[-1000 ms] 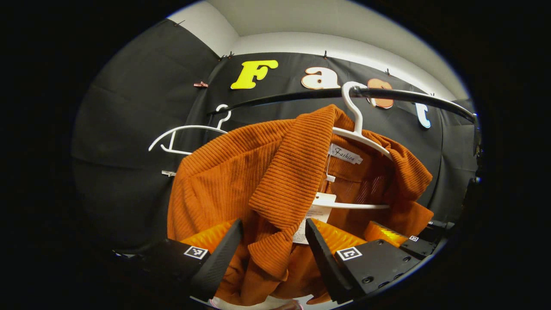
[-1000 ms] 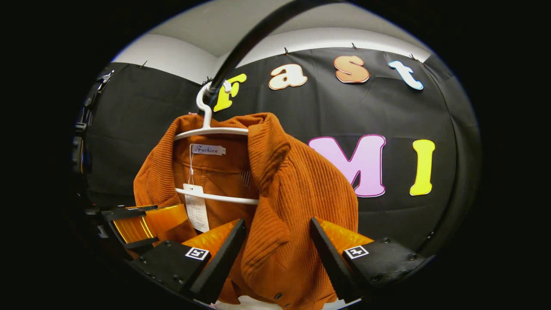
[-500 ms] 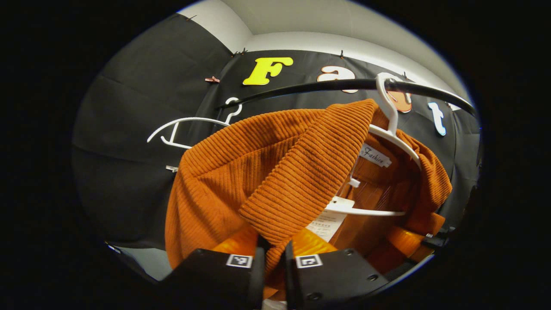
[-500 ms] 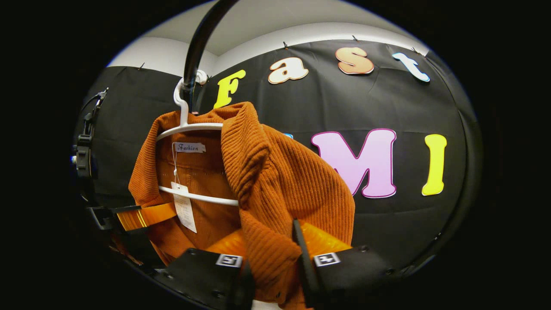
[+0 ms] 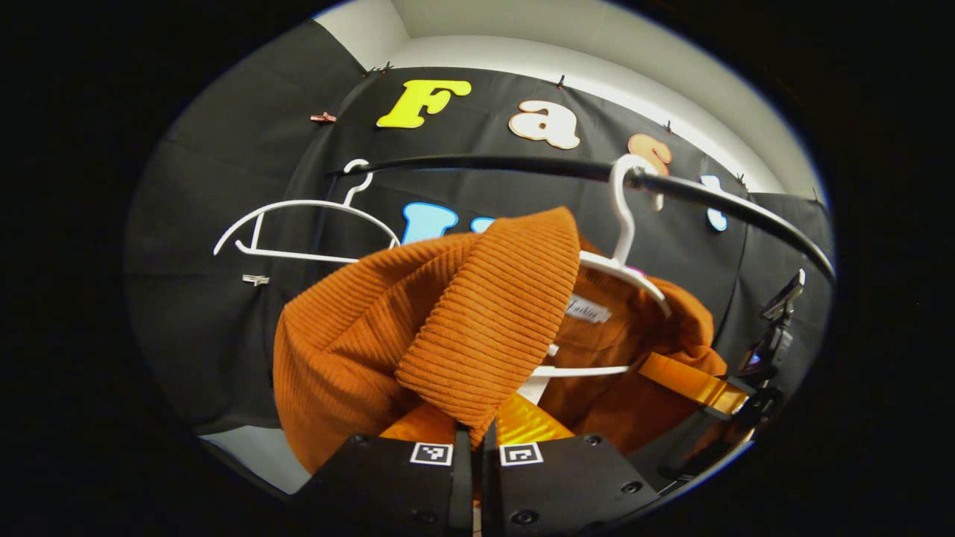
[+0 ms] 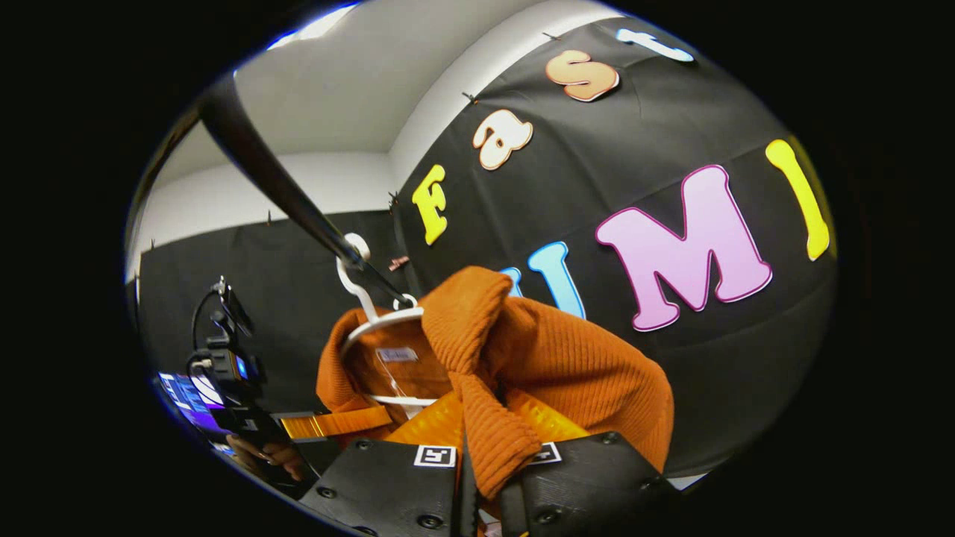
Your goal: Grasp the clothes on the hanger with both hands and then place them into the laundry hamper below.
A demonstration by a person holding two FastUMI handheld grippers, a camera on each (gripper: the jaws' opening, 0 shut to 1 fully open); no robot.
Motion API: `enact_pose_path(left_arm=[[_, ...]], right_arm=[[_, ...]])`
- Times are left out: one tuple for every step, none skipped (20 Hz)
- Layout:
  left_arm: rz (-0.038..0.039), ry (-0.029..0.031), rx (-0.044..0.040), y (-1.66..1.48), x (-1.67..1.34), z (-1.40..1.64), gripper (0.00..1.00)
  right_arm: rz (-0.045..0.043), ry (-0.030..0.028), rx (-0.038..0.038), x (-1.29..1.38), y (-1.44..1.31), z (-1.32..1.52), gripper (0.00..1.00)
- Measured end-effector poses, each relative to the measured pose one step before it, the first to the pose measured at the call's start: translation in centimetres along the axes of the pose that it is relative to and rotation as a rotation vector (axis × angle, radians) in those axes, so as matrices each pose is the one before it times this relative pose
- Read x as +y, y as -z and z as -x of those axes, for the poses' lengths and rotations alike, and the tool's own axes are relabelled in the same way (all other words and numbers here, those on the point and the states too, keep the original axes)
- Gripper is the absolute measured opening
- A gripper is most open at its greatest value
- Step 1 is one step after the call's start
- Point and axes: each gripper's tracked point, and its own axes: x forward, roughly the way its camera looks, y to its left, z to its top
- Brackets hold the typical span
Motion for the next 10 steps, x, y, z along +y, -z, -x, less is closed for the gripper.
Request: enact_pose_path(left_arm=[[-0.00582,0.02005,-0.00296,-0.678,-0.483,0.494,0.08],[-0.0005,0.01765,-0.0086,-0.754,-0.464,0.407,0.08],[-0.00194,0.01416,-0.01586,-0.978,-0.353,0.327,0.08],[-0.00195,0.00918,-0.02077,-1.039,-0.295,0.424,0.08],[0.00531,0.00986,-0.02243,-1.23,-0.064,0.381,0.08],[0.01047,0.00751,-0.02486,-1.167,0.157,0.484,0.1],[0.01107,-0.00039,-0.0257,-1.302,0.265,0.461,0.08],[0.00507,-0.01042,-0.02862,-1.222,0.451,0.466,0.08],[-0.00992,-0.02986,-0.03283,-1.463,0.966,0.304,0.08],[-0.02257,-0.03354,-0.02544,-1.036,1.052,0.217,0.08]], right_arm=[[-0.01105,-0.0145,-0.00248,0.452,-0.292,-0.048,0.07],[-0.01675,-0.02277,-0.0016,0.163,-0.114,-0.205,0.07],[-0.02877,-0.03099,-0.00912,0.512,-0.574,-0.15,0.07],[-0.03734,-0.03362,-0.01813,0.793,-0.831,-0.043,0.07],[-0.04089,-0.0309,-0.02646,0.607,-1.112,0.051,0.07],[-0.03398,-0.02153,-0.02698,0.421,-1.239,0.192,0.07],[-0.02317,-0.0162,-0.02256,0.215,-1.102,0.068,0.07],[-0.01578,-0.00827,-0.02356,-0.02,-1.098,0.034,0.07],[-0.01185,-0.00419,-0.02255,-0.061,-1.062,-0.209,0.07],[-0.0066,0.00069,-0.01802,0.125,-1.216,0.019,0.07]])
